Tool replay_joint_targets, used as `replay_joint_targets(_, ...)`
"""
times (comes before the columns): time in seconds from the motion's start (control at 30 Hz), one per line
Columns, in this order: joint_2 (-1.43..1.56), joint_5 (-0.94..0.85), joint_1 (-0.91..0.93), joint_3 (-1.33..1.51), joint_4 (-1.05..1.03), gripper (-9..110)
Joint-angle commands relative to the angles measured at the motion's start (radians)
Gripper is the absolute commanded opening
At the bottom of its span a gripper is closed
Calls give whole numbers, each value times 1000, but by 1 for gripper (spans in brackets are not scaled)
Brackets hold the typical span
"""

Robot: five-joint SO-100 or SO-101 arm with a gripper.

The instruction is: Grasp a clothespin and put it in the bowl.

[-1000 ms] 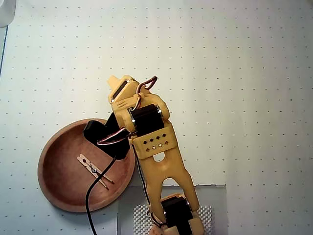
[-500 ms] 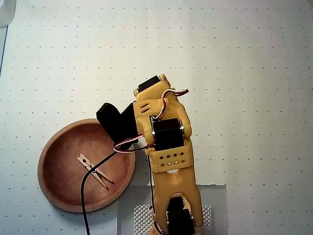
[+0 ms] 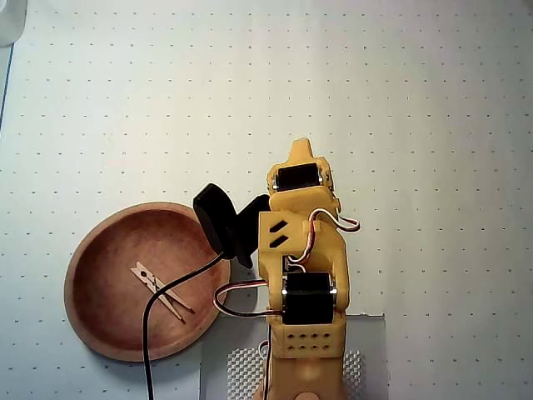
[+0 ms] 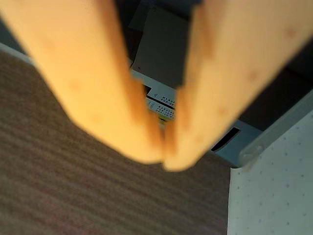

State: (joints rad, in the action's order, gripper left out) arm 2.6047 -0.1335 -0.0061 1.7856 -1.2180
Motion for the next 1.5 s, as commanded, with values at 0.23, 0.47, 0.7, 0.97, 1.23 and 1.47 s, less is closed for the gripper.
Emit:
replay_joint_targets(0.23, 298, 23, 11, 442, 244, -3)
replay_joint_targets(0.47, 420, 25, 12, 726, 374, -3)
replay_joint_targets(0.7, 511, 77, 6, 974, 482, -3)
replay_joint_targets(0.97, 612, 153, 9, 1173, 552, -3)
replay_joint_targets(1.23, 764, 153, -2, 1350, 537, -3)
replay_joint_targets(1.47, 778, 152, 0, 1344, 394, -3)
